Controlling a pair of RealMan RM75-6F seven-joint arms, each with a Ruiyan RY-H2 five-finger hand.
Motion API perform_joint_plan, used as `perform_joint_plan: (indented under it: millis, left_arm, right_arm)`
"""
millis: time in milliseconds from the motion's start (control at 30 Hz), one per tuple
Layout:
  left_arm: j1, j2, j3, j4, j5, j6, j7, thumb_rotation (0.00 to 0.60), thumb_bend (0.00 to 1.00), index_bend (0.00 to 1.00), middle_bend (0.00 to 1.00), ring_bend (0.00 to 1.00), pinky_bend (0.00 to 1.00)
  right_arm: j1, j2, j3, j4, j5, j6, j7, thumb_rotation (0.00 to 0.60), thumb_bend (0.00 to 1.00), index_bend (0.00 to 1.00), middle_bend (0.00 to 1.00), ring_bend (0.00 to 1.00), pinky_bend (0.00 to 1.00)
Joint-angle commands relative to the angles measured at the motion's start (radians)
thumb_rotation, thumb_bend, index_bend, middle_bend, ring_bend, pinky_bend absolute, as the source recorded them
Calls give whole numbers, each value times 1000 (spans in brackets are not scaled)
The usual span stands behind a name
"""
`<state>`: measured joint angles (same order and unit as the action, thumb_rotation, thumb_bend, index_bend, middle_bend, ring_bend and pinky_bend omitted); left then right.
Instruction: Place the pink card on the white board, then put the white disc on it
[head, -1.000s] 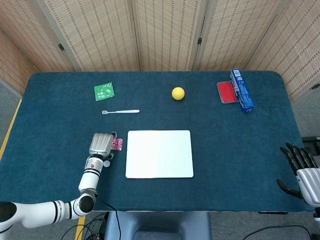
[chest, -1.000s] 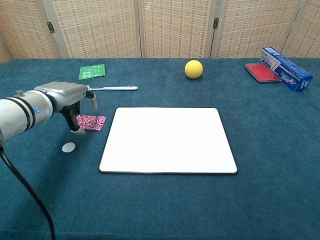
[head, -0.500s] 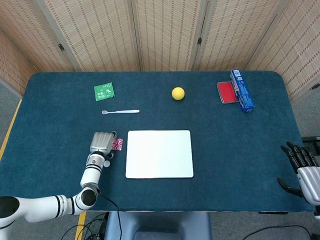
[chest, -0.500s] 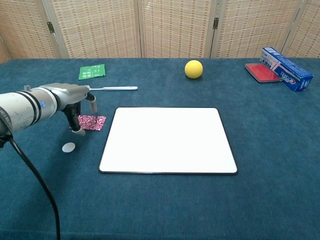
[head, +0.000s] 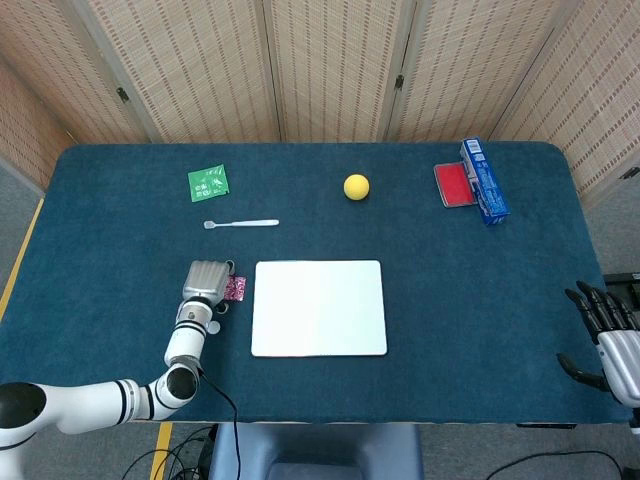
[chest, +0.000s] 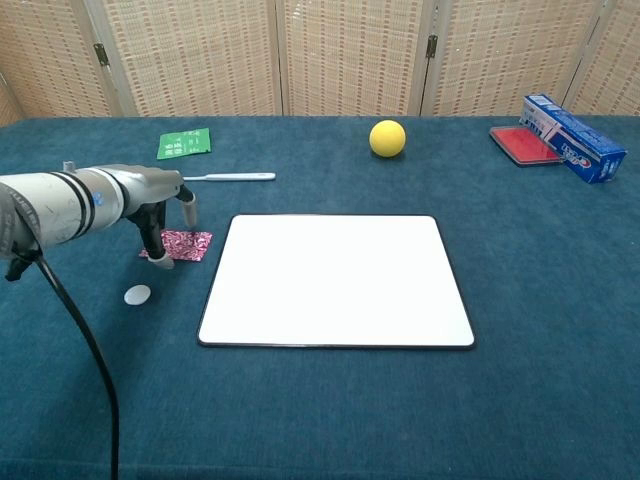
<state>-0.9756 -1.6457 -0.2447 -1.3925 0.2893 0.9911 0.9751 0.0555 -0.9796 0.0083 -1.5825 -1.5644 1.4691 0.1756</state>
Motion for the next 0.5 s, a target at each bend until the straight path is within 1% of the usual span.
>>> perform_joint_plan:
  millis: [33,233,500]
  left_arm:
    - [-16,5,2,4,-27,-7,10,600,247,316,1000,1000,1000]
    - [-47,15,3,10,-85,-22,29,600,247,319,1000,1000,1000]
    - [-77,17,11,39,-131,-49,33,600,247,332,1000,1000,1000]
  right_arm:
    - [0,1,1,0,3,0,2,600,195,0,0,0,0]
    - [4,3,6,2,14,-11,10,600,195,0,0,0,0]
    - [8,6,8,5,20,-21,23,600,195,0,0,0,0]
